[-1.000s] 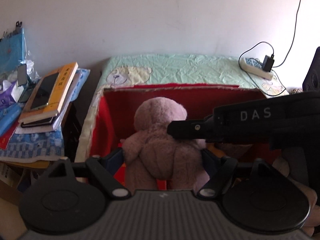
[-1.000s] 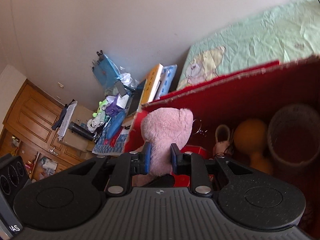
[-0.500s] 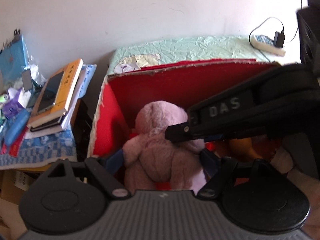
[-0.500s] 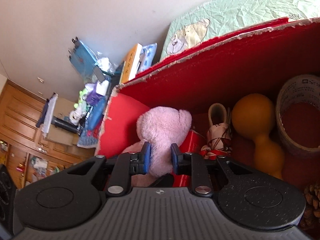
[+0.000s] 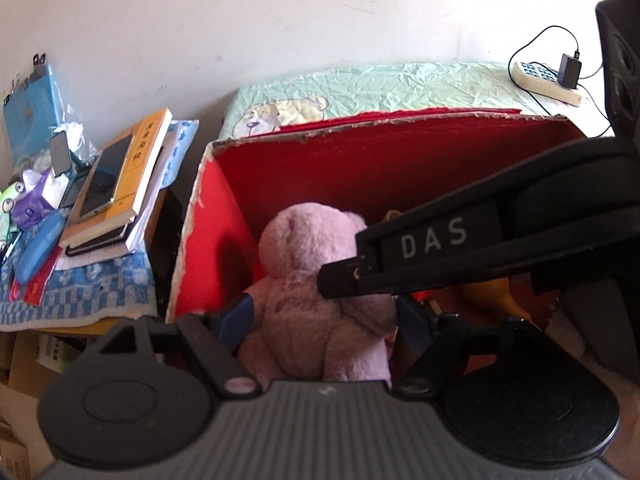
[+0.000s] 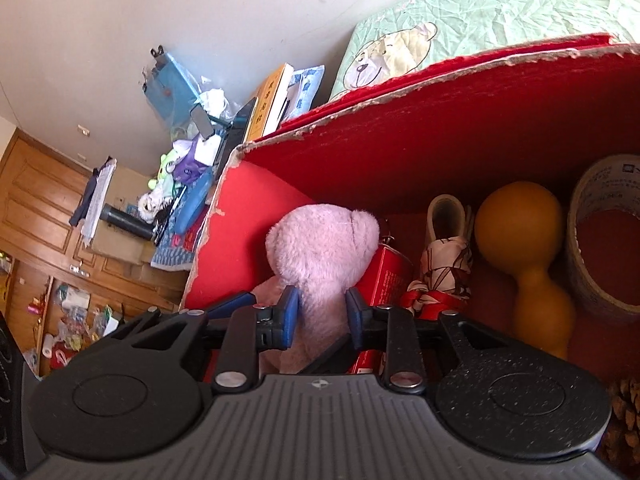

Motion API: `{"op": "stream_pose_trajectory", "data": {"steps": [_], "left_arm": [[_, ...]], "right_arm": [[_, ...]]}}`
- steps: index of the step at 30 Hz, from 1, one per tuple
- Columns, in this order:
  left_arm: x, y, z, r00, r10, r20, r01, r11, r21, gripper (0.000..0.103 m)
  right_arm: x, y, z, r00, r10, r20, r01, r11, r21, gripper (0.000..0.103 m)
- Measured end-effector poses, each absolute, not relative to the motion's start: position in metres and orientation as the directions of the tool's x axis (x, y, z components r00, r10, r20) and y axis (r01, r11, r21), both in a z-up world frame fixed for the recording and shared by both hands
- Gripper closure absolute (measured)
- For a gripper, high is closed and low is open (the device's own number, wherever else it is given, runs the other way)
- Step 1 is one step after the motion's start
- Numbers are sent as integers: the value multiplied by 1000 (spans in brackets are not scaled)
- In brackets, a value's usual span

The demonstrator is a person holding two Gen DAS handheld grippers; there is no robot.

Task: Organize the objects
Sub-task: 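Carry the pink teddy bear with the right gripper into the red box, then open the right gripper to release the bear and withdraw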

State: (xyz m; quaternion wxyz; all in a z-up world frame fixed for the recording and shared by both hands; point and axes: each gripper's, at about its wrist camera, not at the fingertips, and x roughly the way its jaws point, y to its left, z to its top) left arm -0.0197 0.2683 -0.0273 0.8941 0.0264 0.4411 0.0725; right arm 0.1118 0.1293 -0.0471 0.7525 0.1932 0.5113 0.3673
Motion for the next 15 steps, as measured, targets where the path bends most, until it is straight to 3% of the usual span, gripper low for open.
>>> {"op": "stream_pose_trajectory", "data": {"steps": [15], "left_arm": [[-22,256,-19,569,204,-796,-144,978,148,21]], "right_arm": [[106,111,-36,284,727,-625,-333,686,647,70]]}}
